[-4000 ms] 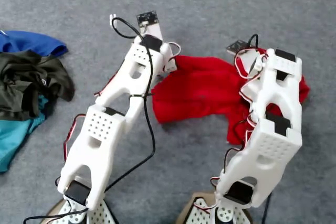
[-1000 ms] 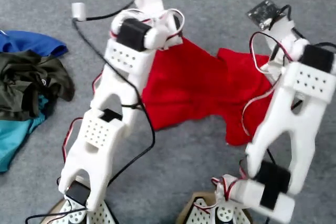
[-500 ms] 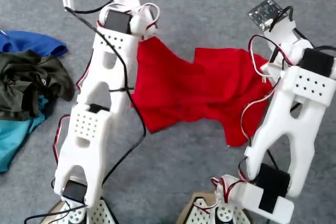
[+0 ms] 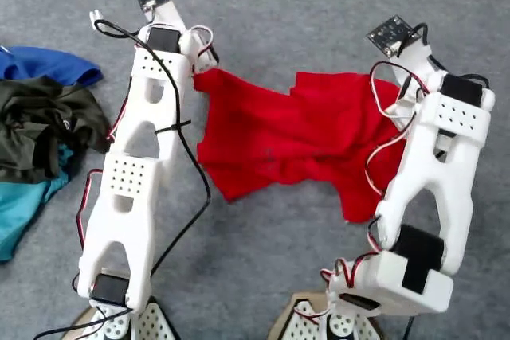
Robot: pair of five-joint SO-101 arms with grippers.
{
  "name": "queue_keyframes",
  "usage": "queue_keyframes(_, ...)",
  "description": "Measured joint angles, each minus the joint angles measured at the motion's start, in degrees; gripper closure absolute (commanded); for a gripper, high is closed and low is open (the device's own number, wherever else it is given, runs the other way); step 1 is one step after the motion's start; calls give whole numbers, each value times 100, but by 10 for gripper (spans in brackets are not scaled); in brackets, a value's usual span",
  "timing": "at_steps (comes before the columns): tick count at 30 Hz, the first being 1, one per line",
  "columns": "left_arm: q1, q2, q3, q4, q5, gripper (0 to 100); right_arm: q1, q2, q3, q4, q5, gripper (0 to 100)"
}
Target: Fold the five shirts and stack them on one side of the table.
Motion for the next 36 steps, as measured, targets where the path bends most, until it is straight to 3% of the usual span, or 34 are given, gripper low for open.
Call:
queue_keyframes(4,-202,0,0,563,-378,770,0,97,9,0,0,811)
queue_keyframes(8,-273,18,-290,1275,-1240,849,0,97,18,0,0,811)
queue_keyframes(14,-167,26,-255,1389,-2400,872,0,97,18,0,0,811)
queue_keyframes(17,97,44,114,1389,-2629,871,0,193,18,-9,0,811)
queue_keyframes(23,554,44,264,1389,-2470,871,0,413,35,-193,0,811)
queue_keyframes(31,554,79,132,791,-993,779,0,571,35,-281,0,811)
queue_keyframes(36,431,484,97,308,-809,779,0,571,35,-281,0,811)
